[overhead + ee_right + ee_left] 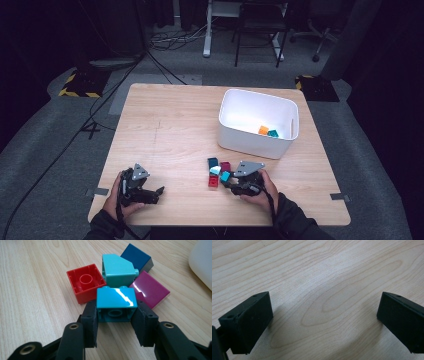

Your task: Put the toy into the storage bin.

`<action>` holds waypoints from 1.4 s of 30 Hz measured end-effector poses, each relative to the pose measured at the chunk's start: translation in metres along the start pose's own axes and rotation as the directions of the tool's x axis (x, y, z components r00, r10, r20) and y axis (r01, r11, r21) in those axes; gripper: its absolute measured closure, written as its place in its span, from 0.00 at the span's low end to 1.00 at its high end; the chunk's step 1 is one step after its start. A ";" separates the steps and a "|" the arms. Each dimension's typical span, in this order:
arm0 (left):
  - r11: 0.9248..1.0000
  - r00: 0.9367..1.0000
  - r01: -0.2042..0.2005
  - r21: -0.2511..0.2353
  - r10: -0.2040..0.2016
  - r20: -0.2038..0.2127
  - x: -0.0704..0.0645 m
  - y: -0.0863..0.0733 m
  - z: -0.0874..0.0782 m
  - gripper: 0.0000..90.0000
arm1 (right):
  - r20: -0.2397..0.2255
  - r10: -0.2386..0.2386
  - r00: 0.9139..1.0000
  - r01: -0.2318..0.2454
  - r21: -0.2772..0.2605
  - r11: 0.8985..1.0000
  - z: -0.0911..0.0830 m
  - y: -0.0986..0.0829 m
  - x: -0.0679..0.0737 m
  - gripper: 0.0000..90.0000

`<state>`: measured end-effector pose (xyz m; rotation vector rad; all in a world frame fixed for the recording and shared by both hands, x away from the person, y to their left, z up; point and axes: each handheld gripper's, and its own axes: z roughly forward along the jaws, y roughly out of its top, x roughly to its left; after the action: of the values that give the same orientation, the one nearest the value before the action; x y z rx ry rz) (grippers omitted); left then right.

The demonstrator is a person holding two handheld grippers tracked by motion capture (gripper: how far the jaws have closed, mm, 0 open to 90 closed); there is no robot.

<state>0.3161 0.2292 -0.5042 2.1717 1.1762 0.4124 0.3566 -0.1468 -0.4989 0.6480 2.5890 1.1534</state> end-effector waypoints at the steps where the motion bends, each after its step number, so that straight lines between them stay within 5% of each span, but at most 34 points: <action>1: 1.000 1.000 0.000 0.000 0.000 0.000 0.000 0.000 0.000 0.01 | 0.000 -0.009 1.000 0.009 -0.003 1.000 0.000 0.000 -0.001 0.66; 18: 1.000 1.000 0.000 0.000 0.000 0.000 0.000 0.000 0.000 0.01 | 0.026 -0.034 0.999 0.035 -0.047 0.998 -0.026 0.000 -0.008 0.66; 42: 1.000 1.000 -0.001 0.000 0.001 0.000 0.000 0.000 0.000 0.01 | 0.089 0.012 0.996 0.002 -0.157 0.988 -0.080 0.008 -0.025 0.66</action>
<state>0.3161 0.2293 -0.5041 2.1723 1.1758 0.4123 0.3503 -0.2061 -0.4393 0.6558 2.3950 1.2838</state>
